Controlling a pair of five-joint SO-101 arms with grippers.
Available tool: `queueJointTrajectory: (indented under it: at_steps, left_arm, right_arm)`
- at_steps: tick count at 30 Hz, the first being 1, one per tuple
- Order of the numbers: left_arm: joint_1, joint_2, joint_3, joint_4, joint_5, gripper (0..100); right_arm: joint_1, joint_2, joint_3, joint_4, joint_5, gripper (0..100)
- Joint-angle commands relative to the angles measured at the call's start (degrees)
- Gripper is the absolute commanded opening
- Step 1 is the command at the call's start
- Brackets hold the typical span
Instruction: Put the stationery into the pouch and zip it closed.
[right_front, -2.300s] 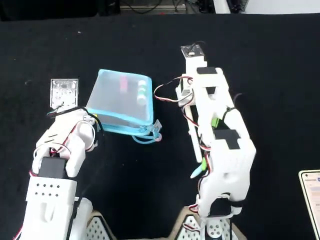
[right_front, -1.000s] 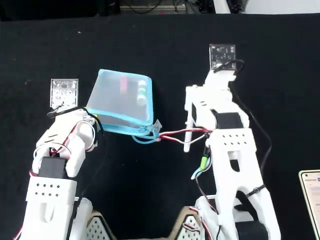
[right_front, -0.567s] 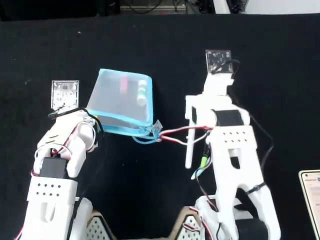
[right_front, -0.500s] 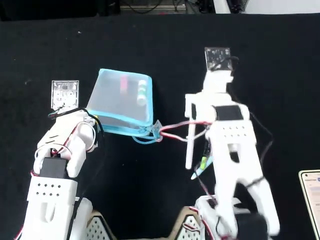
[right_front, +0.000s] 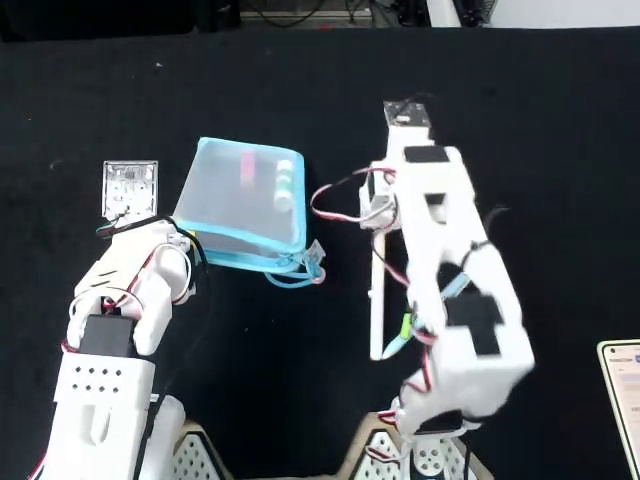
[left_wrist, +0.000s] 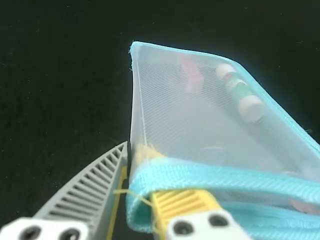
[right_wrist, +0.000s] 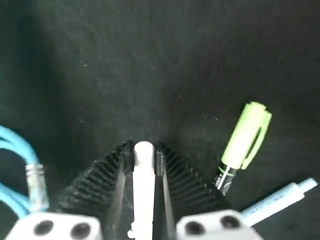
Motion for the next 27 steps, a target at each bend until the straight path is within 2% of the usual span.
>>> queueJointTrajectory:
  at_steps: [1, 6, 27]
  left_arm:
    - [-0.75, -0.18, -1.19, -1.32, 0.35, 3]
    - [-0.75, -0.18, -1.19, -1.32, 0.35, 3]
    - [-0.75, -0.18, -1.19, -1.32, 0.35, 3]
  right_arm:
    - [-0.18, 6.81, -10.24, 5.71, -2.02, 1.5]
    - [-0.18, 15.87, -20.18, 12.31, -3.69, 8.4]
    - [-0.53, 20.0, -27.21, 22.42, -3.52, 9.0]
